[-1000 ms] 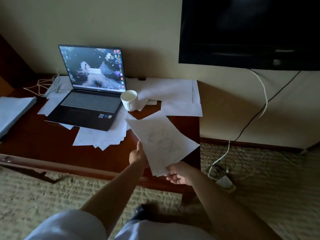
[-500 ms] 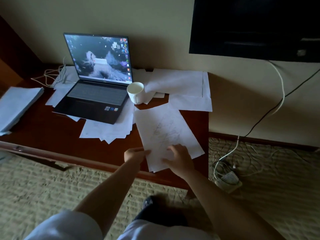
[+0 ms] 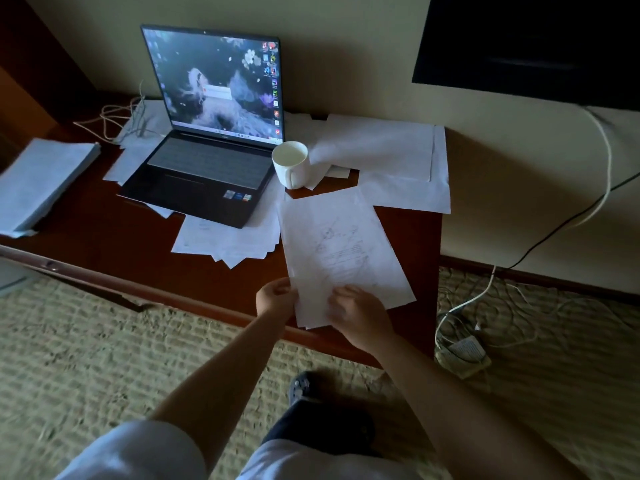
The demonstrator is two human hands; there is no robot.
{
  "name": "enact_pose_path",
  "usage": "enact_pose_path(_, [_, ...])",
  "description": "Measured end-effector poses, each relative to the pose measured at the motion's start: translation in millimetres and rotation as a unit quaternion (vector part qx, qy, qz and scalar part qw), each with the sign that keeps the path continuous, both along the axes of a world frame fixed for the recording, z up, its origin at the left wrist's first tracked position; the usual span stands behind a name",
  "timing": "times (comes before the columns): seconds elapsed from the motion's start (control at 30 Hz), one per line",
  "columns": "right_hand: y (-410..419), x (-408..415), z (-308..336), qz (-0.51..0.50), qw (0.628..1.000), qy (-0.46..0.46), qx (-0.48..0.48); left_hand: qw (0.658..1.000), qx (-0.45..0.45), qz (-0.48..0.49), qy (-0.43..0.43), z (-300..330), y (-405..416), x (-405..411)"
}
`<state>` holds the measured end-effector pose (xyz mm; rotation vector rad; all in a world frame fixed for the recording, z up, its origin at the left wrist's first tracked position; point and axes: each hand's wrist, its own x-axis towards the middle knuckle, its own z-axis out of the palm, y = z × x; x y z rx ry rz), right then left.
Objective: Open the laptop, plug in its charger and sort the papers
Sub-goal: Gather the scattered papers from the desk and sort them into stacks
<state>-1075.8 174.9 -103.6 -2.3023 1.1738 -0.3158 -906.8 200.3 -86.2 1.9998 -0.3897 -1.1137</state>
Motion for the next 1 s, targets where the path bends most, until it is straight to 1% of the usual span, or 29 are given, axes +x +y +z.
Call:
enact_pose_path(0.07, [4.1, -1.2, 0.5, 0.016, 0.996, 0.086, 0.018, 0.999, -0.001, -0.035, -0.007, 2.7, 1.0, 0.6])
enact_pose_path(0.1, [6.3, 0.3, -2.5, 0.009, 0.994, 0.104, 0.021, 0.997, 0.000, -0.068, -0.024, 4.8, 1.1, 0.1])
enact_pose_path(0.13, [8.5, 2.3, -4.0, 0.001, 0.995, 0.095, 0.007, 0.995, -0.003, -0.093, -0.033, 7.3, 0.7, -0.8])
enact_pose_path(0.2, [7.5, 4.7, -5.3, -0.022, 0.999, 0.020, -0.027, 0.995, -0.014, -0.100, -0.007, 12.9, -0.6, -2.1])
enact_pose_path(0.27, [2.6, 2.9, -0.8, -0.045, 0.998, -0.036, 0.026, 0.996, -0.021, -0.086, 0.018, 15.6, -1.8, -1.4])
enact_pose_path(0.4, [-6.3, -0.8, 4.3, -0.018, 0.992, -0.046, 0.120, 0.996, -0.011, -0.080, 0.038, 17.3, -0.3, 0.7])
enact_pose_path(0.47, [-9.9, -0.2, 5.1, 0.002, 0.987, -0.039, 0.156, 0.997, -0.001, -0.077, 0.030, 19.9, -0.8, 0.0])
enact_pose_path(0.5, [-9.0, 0.4, 6.8, -0.005, 0.985, -0.030, 0.167, 0.996, 0.007, -0.082, 0.016, 21.3, -0.8, -0.4])
enact_pose_path(0.53, [-7.3, 1.7, 8.9, -0.039, 0.986, -0.033, 0.157, 0.996, 0.012, -0.087, 0.002, 20.5, -1.1, -0.1])
enact_pose_path(0.57, [-5.8, 4.3, 10.8, -0.105, 0.986, -0.068, 0.109, 0.996, 0.019, -0.087, -0.002, 20.2, -0.9, 0.5])
enact_pose_path(0.6, [-3.1, 7.0, 13.9, -0.197, 0.973, -0.122, 0.023, 0.997, 0.023, -0.080, 0.004, 19.3, -0.7, 1.4])
enact_pose_path(0.63, [0.5, 9.3, 19.2, -0.272, 0.946, -0.161, -0.064, 0.997, 0.031, -0.074, 0.012, 21.0, 0.3, 1.9])
enact_pose_path(0.67, [4.0, 12.6, 24.7, -0.306, 0.929, -0.174, -0.114, 0.997, 0.038, -0.069, 0.015, 19.1, 0.8, 3.9])
enact_pose_path(0.7, [5.4, 16.1, 27.5, -0.282, 0.939, -0.163, -0.107, 0.996, 0.050, -0.073, 0.011, 21.8, 2.4, 4.1])
enact_pose_path(0.73, [5.8, 18.2, 27.2, -0.218, 0.964, -0.147, -0.045, 0.996, 0.053, -0.077, 0.004, 19.8, 2.4, 4.9])
enact_pose_path(0.77, [6.0, 19.2, 27.6, -0.144, 0.982, -0.114, 0.051, 0.996, 0.056, -0.076, -0.001, 19.4, 3.0, 5.3])
enact_pose_path(0.8, [6.2, 19.5, 28.3, -0.091, 0.980, -0.079, 0.159, 0.996, 0.053, -0.071, -0.001, 17.1, 3.0, 6.6])
enact_pose_path(0.83, [5.6, 20.5, 28.1, -0.071, 0.964, -0.066, 0.246, 0.997, 0.051, -0.058, 0.010, 18.0, 3.4, 8.0])
enact_pose_path(0.87, [5.1, 22.4, 30.6, -0.072, 0.949, -0.065, 0.301, 0.998, 0.046, -0.040, 0.025, 15.8, 1.7, 11.0])
enact_pose_path(0.93, [1.9, 29.4, 34.8, -0.112, 0.929, -0.091, 0.340, 0.998, 0.049, -0.033, 0.028, 17.6, -2.2, 15.3])
enact_pose_path(1.0, [-5.0, 32.7, 33.6, -0.165, 0.921, -0.116, 0.332, 0.997, 0.042, -0.062, 0.002, 21.6, -8.1, 16.4])
